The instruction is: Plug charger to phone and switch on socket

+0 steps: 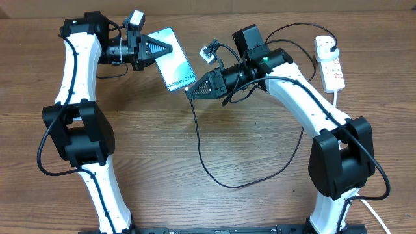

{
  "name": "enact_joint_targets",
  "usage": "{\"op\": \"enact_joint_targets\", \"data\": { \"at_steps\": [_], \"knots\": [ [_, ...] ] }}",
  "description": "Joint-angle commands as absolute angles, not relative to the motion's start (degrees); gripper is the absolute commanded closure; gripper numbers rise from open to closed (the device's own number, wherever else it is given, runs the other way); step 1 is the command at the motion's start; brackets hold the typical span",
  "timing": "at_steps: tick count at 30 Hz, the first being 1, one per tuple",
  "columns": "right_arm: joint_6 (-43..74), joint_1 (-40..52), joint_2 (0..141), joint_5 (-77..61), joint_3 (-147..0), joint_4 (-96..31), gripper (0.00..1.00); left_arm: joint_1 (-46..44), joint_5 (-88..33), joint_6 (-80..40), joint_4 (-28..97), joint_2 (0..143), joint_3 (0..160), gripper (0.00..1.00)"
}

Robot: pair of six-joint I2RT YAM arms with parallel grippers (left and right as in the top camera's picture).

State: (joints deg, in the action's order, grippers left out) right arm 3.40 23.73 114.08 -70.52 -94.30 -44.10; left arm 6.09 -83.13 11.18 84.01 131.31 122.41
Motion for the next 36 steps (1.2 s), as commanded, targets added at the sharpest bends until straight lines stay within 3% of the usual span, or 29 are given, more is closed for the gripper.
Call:
{"op": "enact_joint_targets", "data": {
  "at_steps": [1,36],
  "knots": [
    [3.4,24.1,115.0,-72.2,-94.1,-43.8,0.96,6.0,-87.1,12.9,84.0,131.1,123.6,0.96],
    [3.4,24.0,115.0,-72.1,-94.1,-45.4,0.96,4.2,-87.1,12.2,83.1,131.1,123.6,0.96]
  ]
}}
